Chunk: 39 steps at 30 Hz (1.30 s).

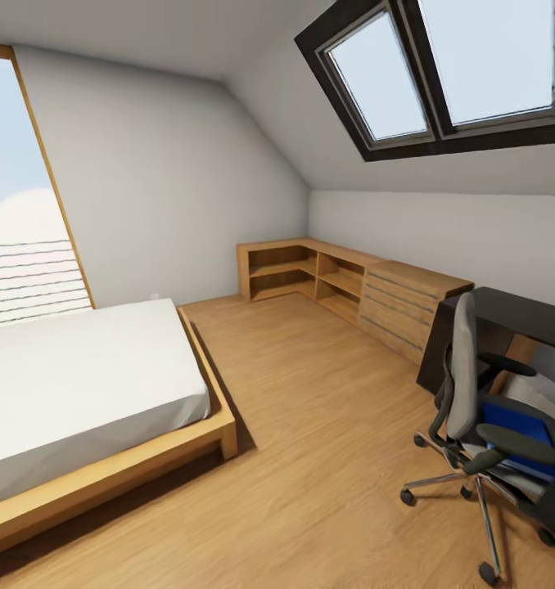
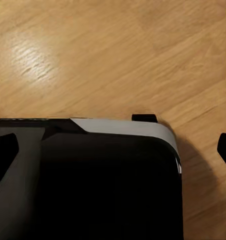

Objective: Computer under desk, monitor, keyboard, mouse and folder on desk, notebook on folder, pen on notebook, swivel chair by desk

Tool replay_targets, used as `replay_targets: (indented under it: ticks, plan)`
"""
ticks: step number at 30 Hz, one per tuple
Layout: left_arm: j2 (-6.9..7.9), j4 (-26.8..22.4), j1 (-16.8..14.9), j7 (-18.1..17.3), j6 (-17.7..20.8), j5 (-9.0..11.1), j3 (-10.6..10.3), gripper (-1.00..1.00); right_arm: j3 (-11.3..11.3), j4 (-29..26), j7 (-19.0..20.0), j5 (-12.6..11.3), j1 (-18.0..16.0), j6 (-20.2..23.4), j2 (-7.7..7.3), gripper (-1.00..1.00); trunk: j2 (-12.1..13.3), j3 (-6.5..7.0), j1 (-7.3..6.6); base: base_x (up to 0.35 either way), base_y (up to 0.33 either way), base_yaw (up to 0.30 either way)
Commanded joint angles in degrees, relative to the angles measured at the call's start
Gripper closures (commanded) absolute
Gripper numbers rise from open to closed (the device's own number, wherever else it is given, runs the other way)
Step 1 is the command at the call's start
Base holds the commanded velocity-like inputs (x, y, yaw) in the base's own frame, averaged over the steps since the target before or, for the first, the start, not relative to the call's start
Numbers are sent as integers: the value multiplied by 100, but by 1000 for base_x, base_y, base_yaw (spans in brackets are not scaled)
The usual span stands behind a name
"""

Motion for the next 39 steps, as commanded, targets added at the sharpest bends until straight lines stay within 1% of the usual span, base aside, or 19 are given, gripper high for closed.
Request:
replay_targets:
  ticks: [1,10,12,13,18,19,20,22,23,24,28,30,32,33,34,35,37,38,39]
  plan:
    - [1,-60,2,2,6,-3,-2,-100,3,6,1,-8,-5,-44,3,-100,38,7,-23,0,0,-241]
    - [4,-226,2,2,0,-1,-2,-100,3,-77,1,-10,-5,-91,6,-100,399,110,-220,0,0,-231]
    - [8,-363,2,2,-6,-4,-2,-100,3,-171,1,-10,-5,-93,6,-100,479,132,-264,0,0,-204]
    - [33,-623,2,2,-24,-6,-3,-100,1,-506,1,-10,-5,-97,6,-100,520,143,-286,0,0,-162]
    - [75,-1066,2,2,-36,-5,-2,-100,2,-1090,1,-10,-5,-122,12,-100,720,219,-396,0,0,-176]
    - [80,-1241,2,2,-37,-6,-3,-100,2,-1284,1,-7,-5,-131,13,-100,760,237,-418,0,0,-233]
    - [82,-1284,0,2,-38,-6,-5,-100,2,-1335,1,-6,-5,-134,12,-100,800,254,-440,0,0,-239]
    - [127,-1451,-4,2,-38,-6,-5,-100,5,-1595,1,1,-5,-210,8,-100,881,290,-484,0,0,-259]
    - [137,-1475,-5,2,-38,-6,-5,-100,6,-1640,1,4,-5,-236,7,-100,921,309,-506,0,0,-264]
    - [157,-1539,-6,2,-38,-6,-3,-100,9,-1755,1,15,-5,-350,-1,-100,961,329,-528,0,0,-263]
    - [159,-1611,-7,2,-38,2,-2,-100,18,-1866,11,47,-12,-593,-19,-100,1121,412,-616,0,0,-245]
    - [160,-1617,-7,4,-40,12,-2,-100,19,-1864,15,53,-13,-614,-17,-100,1201,457,-660,0,0,-219]
    - [164,-1620,-7,3,-43,79,-2,-100,24,-1855,16,57,-13,-626,-14,-100,1282,504,-704,0,0,-212]
    - [166,-1621,-7,-3,-92,228,-2,-100,26,-1851,17,60,-13,-632,-13,-100,1322,527,-726,0,0,-210]
    - [167,-1621,-7,-9,-134,280,-2,-100,27,-1850,18,62,-13,-634,-13,-100,1362,551,-748,0,0,-209]
    - [168,-1607,-7,-28,-370,381,-4,-100,28,-1848,18,66,-12,-636,-12,-100,1362,556,-748,0,0,-208]
    - [187,-1580,-7,-42,-963,444,-8,-100,29,-1847,23,68,-13,-641,-16,-100,1362,568,-748,0,0,-208]
    - [194,-1566,-7,-44,-1138,454,-8,-100,29,-1847,24,68,-13,-642,-17,-100,1362,573,-748,0,0,-208]
    - [206,-1514,-7,-46,-1477,469,-9,-100,32,-1848,27,73,-13,-644,-19,-100,1362,579,-748,0,0,-207]
